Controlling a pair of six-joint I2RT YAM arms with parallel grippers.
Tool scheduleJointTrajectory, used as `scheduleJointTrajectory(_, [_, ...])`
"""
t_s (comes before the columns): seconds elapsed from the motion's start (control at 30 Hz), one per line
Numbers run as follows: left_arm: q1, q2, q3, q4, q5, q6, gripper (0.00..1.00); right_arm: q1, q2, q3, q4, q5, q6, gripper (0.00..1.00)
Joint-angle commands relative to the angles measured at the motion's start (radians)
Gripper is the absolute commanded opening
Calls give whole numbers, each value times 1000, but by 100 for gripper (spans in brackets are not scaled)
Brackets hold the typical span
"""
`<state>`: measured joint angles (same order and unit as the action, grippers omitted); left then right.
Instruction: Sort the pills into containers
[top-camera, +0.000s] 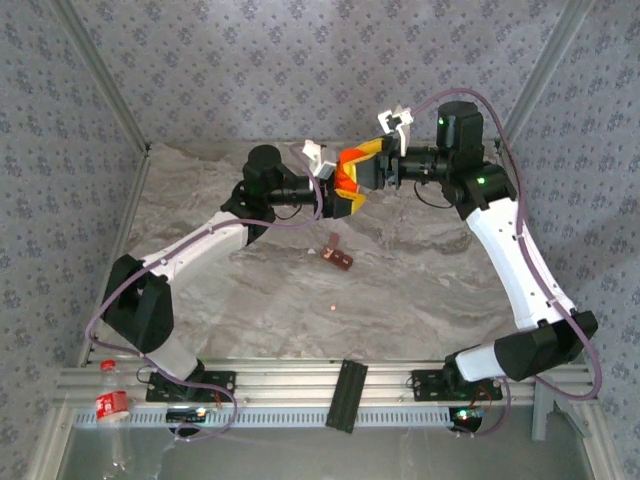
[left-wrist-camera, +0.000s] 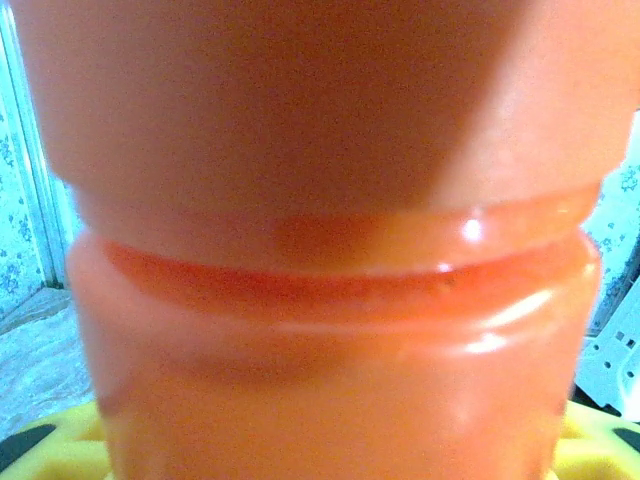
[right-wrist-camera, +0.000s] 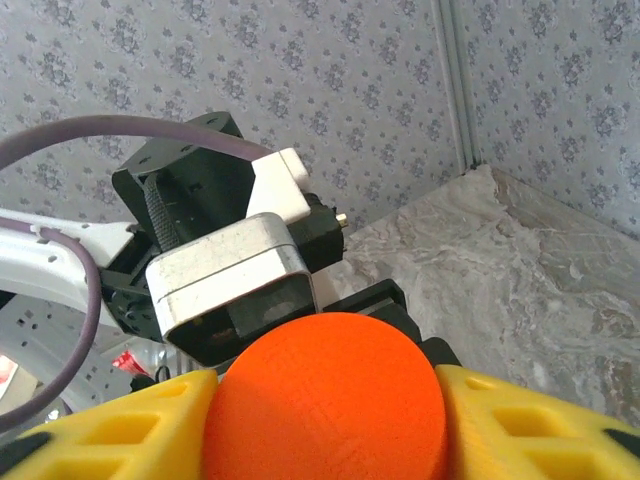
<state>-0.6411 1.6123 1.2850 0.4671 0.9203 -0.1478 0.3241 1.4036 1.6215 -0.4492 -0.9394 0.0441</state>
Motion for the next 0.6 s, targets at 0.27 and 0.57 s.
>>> scheduleJointTrajectory(0.27, [-33, -42, -16, 140, -275, 8, 0, 50, -74, -154, 91, 260, 123, 29])
scheduleJointTrajectory(0.57, [-181, -28, -64, 244, -740, 175, 0, 199, -90, -407, 439, 684, 403, 24])
